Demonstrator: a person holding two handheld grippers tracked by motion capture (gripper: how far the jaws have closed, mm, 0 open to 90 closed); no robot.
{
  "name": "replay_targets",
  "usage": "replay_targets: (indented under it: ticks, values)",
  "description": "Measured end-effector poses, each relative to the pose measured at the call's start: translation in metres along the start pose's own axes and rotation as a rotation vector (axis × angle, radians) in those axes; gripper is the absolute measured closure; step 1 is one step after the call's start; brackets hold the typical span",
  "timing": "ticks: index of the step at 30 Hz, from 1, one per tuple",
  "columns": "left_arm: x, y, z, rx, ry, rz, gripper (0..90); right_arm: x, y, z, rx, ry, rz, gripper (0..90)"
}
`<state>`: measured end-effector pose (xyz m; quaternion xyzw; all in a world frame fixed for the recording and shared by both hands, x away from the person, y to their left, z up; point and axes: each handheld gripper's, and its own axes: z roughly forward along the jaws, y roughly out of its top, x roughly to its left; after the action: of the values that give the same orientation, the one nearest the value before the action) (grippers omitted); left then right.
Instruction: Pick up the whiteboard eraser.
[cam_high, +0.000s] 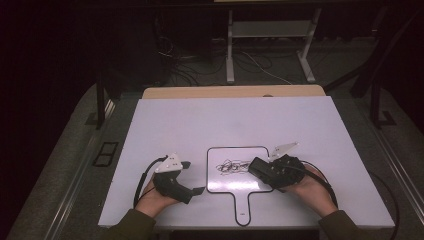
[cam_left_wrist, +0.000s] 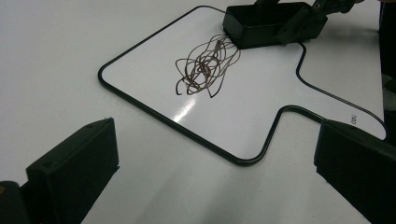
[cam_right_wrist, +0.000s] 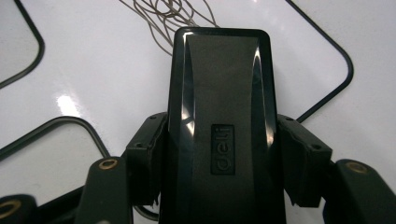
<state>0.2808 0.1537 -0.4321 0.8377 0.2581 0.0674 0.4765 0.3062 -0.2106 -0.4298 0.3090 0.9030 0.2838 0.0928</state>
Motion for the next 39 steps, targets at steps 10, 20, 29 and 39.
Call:
replay_targets:
  ticks: [10,20,29,39]
  values:
    - [0.000,0.000,0.000,0.002,0.000,0.000,0.0,-0.003,-0.002,-0.003,-0.015,0.014,0.006,38.7]
    - [0.000,0.000,0.001,-0.001,-0.001,-0.002,0.0,-0.007,-0.002,-0.008,-0.039,0.028,0.031,38.8]
    - [0.000,0.000,0.002,0.000,-0.002,-0.007,0.0,-0.007,0.003,-0.012,-0.055,0.029,0.027,38.8]
    - [0.000,0.000,0.002,-0.001,-0.001,-0.009,0.0,-0.007,0.012,-0.013,-0.066,0.031,0.019,38.8]
